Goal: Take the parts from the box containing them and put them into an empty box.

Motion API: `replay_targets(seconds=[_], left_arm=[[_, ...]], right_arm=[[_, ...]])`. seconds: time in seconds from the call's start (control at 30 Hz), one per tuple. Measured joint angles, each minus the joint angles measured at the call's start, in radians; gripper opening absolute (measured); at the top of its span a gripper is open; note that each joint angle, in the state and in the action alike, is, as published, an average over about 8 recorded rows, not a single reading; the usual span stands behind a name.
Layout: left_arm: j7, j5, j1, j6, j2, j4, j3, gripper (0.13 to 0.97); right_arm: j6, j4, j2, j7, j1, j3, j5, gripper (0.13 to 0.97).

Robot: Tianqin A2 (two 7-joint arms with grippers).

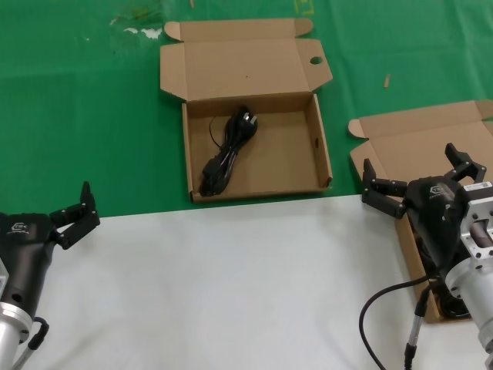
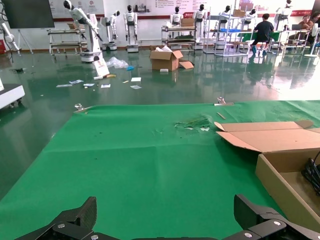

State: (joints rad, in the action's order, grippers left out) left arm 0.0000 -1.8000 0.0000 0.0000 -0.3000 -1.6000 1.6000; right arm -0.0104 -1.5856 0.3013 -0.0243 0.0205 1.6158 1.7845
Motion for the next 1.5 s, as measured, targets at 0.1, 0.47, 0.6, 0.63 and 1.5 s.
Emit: replay_targets(seconds=[0.1,0.47,0.6,0.63,1.5], left_arm=[[0.0,0.0,0.0,0.0,0.0,0.0,0.0,0.966],[0.0,0.0,0.0,0.0,0.0,0.0,0.0,0.966],[0.0,0.0,0.0,0.0,0.0,0.0,0.0,0.966],[0.0,0.0,0.0,0.0,0.0,0.0,0.0,0.966],[0.0,0.0,0.0,0.0,0.0,0.0,0.0,0.966]], right_arm=[[0.0,0.0,0.0,0.0,0.0,0.0,0.0,0.966],[0.0,0.0,0.0,0.0,0.0,0.0,0.0,0.966],[0.0,0.0,0.0,0.0,0.0,0.0,0.0,0.966],[0.0,0.0,0.0,0.0,0.0,0.0,0.0,0.966],[0.0,0.0,0.0,0.0,0.0,0.0,0.0,0.966]])
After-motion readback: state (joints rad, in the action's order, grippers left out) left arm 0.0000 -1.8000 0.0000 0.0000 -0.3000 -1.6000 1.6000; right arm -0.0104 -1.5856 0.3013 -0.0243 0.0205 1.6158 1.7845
